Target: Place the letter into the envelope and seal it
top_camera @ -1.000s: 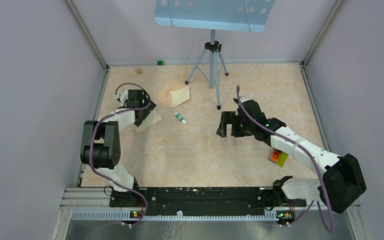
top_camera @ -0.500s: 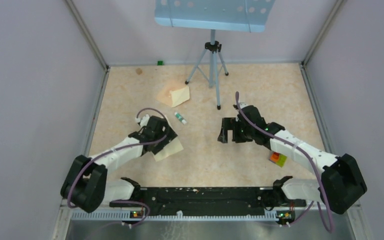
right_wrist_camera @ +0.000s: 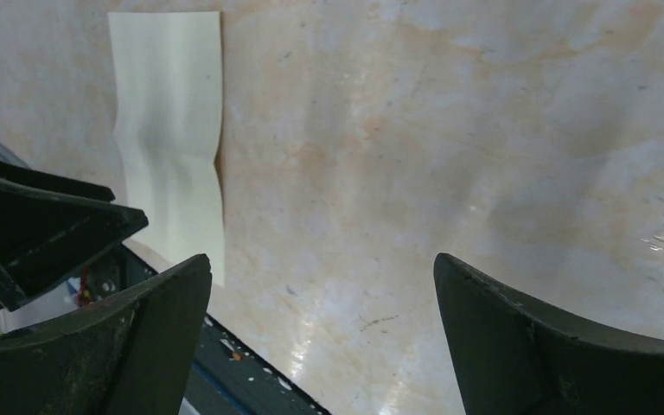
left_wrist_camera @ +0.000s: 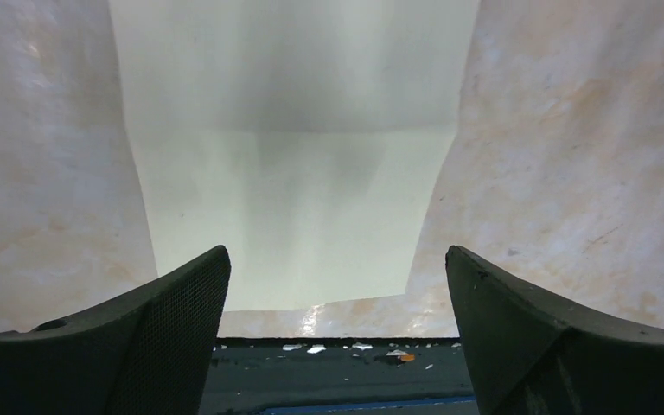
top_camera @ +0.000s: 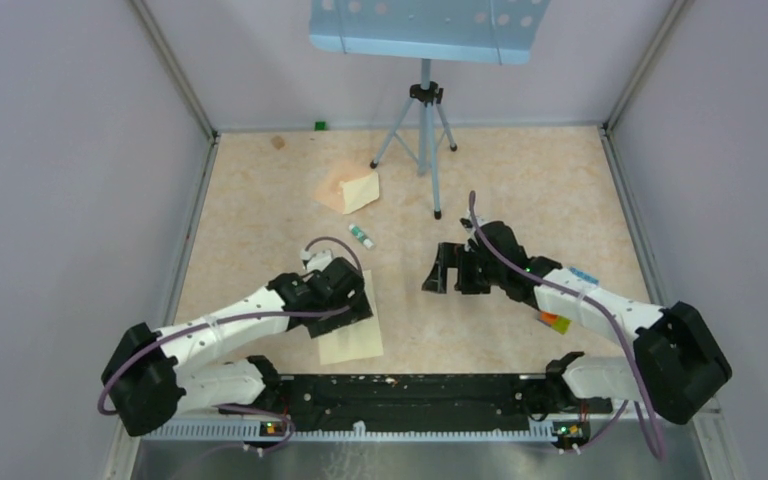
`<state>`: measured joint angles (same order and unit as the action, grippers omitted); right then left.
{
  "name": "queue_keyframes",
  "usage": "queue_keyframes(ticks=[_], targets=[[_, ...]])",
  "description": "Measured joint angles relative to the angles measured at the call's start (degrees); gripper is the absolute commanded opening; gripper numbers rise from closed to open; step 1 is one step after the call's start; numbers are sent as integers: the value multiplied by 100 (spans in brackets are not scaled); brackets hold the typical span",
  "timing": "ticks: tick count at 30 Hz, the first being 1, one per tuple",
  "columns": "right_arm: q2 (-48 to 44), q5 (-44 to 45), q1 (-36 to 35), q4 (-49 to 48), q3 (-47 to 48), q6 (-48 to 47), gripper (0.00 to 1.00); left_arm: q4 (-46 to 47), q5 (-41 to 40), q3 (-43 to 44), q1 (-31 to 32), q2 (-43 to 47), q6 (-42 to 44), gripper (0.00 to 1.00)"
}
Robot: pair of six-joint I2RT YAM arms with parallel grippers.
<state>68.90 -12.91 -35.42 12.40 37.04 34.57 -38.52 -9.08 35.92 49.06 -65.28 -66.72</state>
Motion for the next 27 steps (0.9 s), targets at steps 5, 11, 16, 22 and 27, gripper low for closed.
queue_keyframes(ticks=[5,11,16,22,27], targets=[[542,-411,-374,-811,-31,505,97,-656,-691,863,-323,302,450,99],[1300,-778,-776,-1880,-31,1141,94,-656,-704,686,-1547,573,1182,99],[1921,-964,-1010,-2669,-28,1646,89,-396,-424,50,-2090,796,1727,99],[2387,-955,-1285,-3084,-20,1993,85,-114,-114,-374,-2194,804,1878,99],[2564,-911,-1453,-3403,-17,2258,83,334,144,-577,-2197,627,1869,99]])
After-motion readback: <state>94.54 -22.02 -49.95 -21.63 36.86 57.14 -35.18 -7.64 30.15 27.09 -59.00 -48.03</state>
